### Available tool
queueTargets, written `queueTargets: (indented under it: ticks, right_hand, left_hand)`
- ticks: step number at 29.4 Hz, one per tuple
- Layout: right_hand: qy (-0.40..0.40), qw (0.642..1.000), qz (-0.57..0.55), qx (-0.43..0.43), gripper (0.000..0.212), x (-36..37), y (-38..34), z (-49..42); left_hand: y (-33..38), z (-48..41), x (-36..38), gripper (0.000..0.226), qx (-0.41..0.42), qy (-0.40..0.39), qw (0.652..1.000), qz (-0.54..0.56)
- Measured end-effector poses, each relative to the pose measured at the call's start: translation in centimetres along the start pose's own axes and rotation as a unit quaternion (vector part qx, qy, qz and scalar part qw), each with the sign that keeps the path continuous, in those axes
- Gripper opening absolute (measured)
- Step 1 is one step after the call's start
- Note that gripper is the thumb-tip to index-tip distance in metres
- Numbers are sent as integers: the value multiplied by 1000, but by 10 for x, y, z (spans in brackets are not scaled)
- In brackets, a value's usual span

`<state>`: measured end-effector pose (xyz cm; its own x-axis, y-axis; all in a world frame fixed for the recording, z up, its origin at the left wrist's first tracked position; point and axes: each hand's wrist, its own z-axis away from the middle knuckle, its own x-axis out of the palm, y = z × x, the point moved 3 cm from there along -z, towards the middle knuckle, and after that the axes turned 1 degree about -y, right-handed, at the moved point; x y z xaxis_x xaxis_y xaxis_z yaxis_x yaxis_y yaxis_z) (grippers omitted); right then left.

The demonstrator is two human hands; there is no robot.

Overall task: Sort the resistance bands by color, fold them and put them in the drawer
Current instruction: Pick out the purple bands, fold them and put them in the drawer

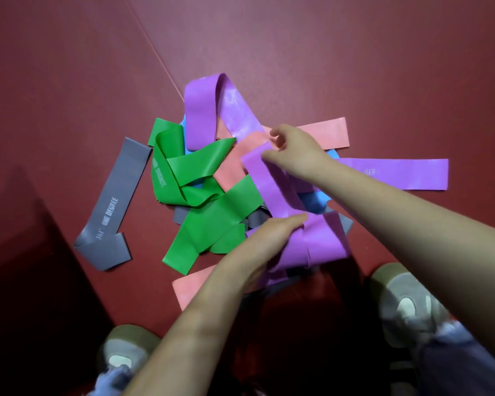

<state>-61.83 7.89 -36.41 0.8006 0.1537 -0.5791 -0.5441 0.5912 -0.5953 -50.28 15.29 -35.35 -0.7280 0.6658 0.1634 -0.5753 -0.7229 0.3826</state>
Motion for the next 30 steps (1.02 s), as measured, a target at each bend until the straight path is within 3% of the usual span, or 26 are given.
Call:
queueTargets:
  ticks: [3,9,16,20,21,23,26,30]
  right_hand:
    - [4,997,68,-29,39,7,-1,0]
    - [70,988,91,-103,32,-5,0,15]
    - [167,980,-37,-101,15,-25,6,25]
    - [218,959,-84,-158,4,-30,1,36]
    - [216,954,-122,-167,3,-32,-3,39]
    - [191,944,-205,-175,20,-36,-14,48]
    - [122,932,-263,-218,26,-35,-34,71]
    - [66,927,-284,-238,23,-22,-48,82]
  left_hand:
    - [0,4,-5,27,15,22,999,25]
    - [8,1,-20,35,100,30,982,159]
    - [40,9,-42,40,234,114,944,201]
    - [60,16,-69,41,280,199,921,186]
    - [63,16,-73,49,282,214,920,170]
    - [64,18,-76,58,279,226,921,154]
    - [59,17,-72,35,279,215,922,158]
    - [58,11,-59,33,288,142,936,143]
